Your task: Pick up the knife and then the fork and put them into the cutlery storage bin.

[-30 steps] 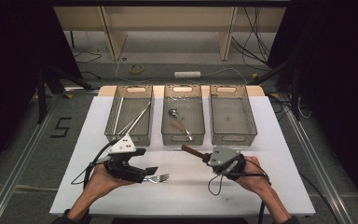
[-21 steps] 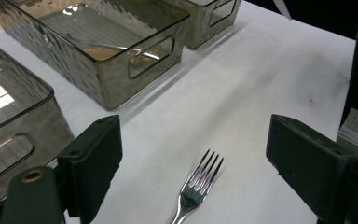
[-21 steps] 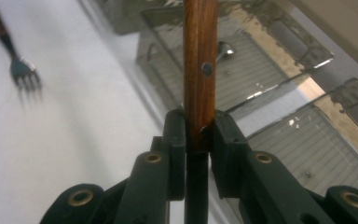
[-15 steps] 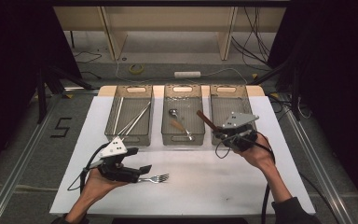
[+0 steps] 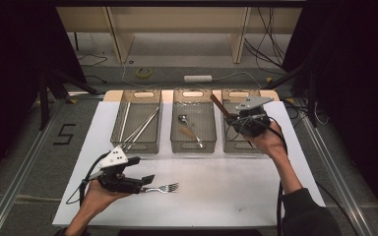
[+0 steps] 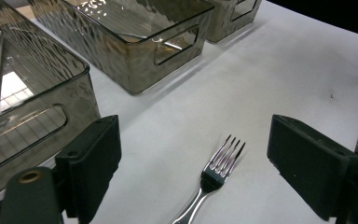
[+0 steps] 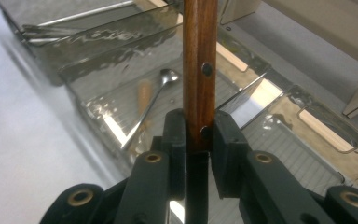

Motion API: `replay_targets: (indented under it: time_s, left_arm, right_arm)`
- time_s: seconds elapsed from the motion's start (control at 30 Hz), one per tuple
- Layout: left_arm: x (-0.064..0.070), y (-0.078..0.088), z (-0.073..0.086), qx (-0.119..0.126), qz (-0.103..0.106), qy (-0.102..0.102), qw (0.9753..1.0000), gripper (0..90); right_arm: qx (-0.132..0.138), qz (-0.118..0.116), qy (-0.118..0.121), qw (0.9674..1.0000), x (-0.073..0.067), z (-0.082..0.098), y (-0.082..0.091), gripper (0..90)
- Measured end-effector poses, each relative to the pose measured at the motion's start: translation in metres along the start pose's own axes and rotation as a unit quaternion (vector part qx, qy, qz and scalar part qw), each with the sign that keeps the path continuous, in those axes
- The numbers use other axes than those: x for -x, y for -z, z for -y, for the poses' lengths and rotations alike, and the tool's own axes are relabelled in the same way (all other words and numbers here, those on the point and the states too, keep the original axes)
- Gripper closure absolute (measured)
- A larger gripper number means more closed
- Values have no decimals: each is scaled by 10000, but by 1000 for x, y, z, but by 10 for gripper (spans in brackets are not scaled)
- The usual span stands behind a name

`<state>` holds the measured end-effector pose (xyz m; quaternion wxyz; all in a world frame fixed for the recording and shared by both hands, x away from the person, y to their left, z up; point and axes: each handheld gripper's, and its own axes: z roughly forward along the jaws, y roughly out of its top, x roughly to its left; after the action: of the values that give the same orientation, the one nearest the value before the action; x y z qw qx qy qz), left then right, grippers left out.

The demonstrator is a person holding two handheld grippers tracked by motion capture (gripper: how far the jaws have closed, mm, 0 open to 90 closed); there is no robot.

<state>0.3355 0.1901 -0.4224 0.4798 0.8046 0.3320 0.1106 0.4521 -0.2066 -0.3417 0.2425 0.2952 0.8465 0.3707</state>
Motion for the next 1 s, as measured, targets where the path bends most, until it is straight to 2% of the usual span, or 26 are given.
replay_targets:
  time_s: [0.17, 0.43, 0.57, 0.7, 1.0]
  left_arm:
    - [0, 2, 2, 54, -80, 4, 10000, 167]
    - [1, 3, 6, -105, -108, -35, 9999, 165]
    - [-1, 2, 7, -139, -45, 7, 9999, 162]
    - [-2, 3, 8, -163, -63, -3, 9998, 162]
    - [-1, 3, 10, -260, -123, -70, 9996, 162]
  right_arm:
    - [-34, 92, -157, 9998, 13, -6, -9, 779]
    - [-111, 243, -562, 9981, 34, -8, -25, 779]
    - [-135, 321, -779, 9964, 44, -4, -35, 779]
    - [-198, 392, -902, 9950, 49, -1, -46, 779]
    - [-353, 593, -1273, 9895, 55, 7, -62, 778]
